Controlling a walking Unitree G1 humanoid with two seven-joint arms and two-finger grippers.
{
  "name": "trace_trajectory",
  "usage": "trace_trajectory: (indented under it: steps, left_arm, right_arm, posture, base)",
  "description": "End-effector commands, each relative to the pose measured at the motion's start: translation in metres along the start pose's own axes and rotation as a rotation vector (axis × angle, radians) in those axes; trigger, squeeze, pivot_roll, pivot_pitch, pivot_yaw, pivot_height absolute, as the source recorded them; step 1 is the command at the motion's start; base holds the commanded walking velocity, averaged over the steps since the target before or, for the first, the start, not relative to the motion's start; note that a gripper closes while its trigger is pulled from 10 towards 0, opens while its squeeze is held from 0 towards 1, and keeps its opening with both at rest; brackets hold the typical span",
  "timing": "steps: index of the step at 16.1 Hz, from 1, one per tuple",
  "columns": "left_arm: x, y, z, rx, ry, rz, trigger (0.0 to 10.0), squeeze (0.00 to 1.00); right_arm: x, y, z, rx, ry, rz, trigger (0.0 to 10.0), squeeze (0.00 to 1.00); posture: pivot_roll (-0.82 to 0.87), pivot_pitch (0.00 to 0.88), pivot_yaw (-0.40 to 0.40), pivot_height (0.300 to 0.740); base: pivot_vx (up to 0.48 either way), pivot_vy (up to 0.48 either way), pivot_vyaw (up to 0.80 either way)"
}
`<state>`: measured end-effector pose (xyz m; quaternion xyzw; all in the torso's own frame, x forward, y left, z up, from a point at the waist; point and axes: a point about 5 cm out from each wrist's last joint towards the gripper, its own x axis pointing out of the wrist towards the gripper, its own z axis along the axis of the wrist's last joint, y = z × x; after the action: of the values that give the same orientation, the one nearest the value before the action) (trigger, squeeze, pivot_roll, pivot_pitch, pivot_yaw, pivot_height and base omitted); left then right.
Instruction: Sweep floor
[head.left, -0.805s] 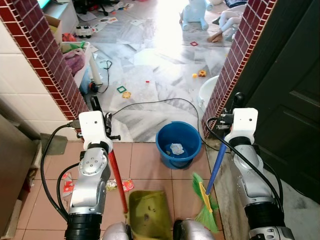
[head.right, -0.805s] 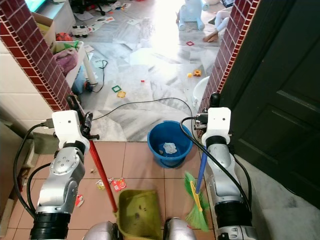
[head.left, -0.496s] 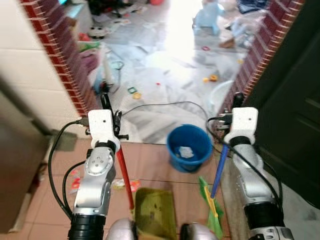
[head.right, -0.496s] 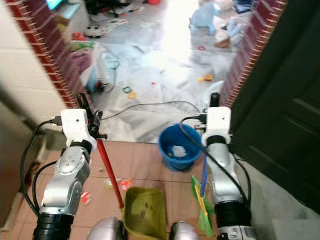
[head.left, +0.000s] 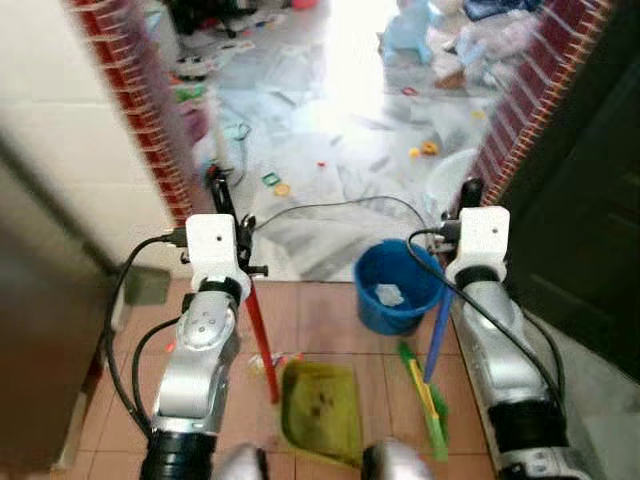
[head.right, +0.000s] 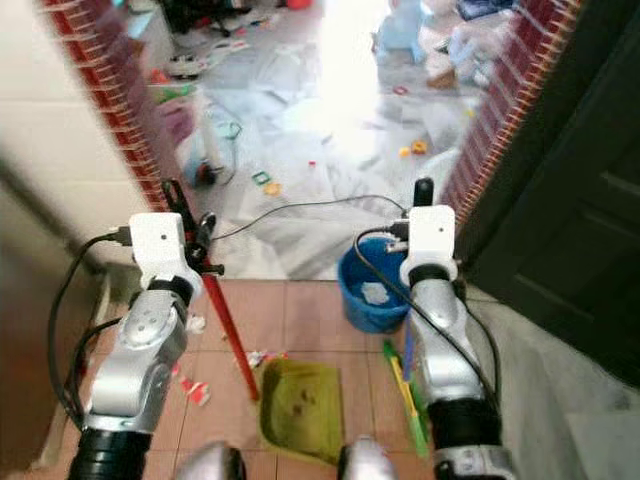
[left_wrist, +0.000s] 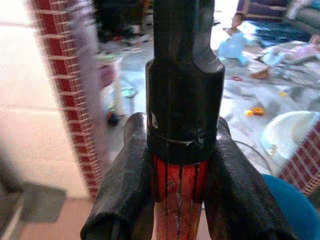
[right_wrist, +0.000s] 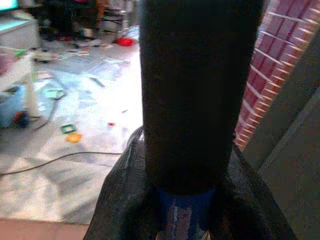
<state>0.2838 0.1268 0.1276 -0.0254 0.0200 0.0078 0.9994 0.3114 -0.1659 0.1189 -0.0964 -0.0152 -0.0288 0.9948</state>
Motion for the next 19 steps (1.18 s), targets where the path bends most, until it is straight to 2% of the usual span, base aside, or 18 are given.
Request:
trace_trajectory:
  steps: [1, 2, 5, 12, 16, 19]
  left_arm:
    - [0.000, 0.002, 0.015, 0.023, -0.068, 0.021, 10.0, 0.00]
    - [0.000, 0.003, 0.017, 0.019, -0.086, 0.034, 10.0, 0.00]
    - [0.002, 0.012, 0.023, 0.095, -0.151, 0.096, 10.0, 0.00]
    - [0.007, 0.020, 0.025, 0.081, -0.160, 0.086, 10.0, 0.00]
    - [0.007, 0.023, 0.026, 0.081, -0.169, 0.086, 10.0, 0.00]
    - [0.008, 0.022, 0.027, 0.076, -0.176, 0.080, 10.0, 0.00]
  right_arm:
    - [0.001, 0.003, 0.007, 0.017, -0.026, 0.015, 10.0, 0.00]
    - [0.002, 0.003, 0.007, 0.016, -0.027, 0.015, 10.0, 0.00]
    - [0.003, 0.003, 0.010, 0.003, -0.045, 0.020, 10.0, 0.00]
    - [0.005, 0.002, 0.014, -0.011, -0.068, 0.018, 10.0, 0.00]
    - [0.006, 0.001, 0.016, -0.011, -0.079, 0.016, 10.0, 0.00]
    - [0.007, 0.001, 0.017, -0.014, -0.084, 0.016, 10.0, 0.00]
  posture:
    - [-0.08, 0.072, 0.012, 0.740]
    - [-0.08, 0.072, 0.012, 0.740]
    - [-0.08, 0.073, 0.011, 0.740]
    - [-0.08, 0.072, 0.012, 0.740]
    - [-0.08, 0.077, 0.012, 0.740]
    - [-0.08, 0.078, 0.010, 0.740]
  base:
    - [0.000, 0.480, 0.00]
    - [0.000, 0.000, 0.00]
    - [0.000, 0.000, 0.27]
    - [0.000, 0.000, 0.80]
    - [0.000, 0.000, 0.00]
    - [0.261, 0.000, 0.00]
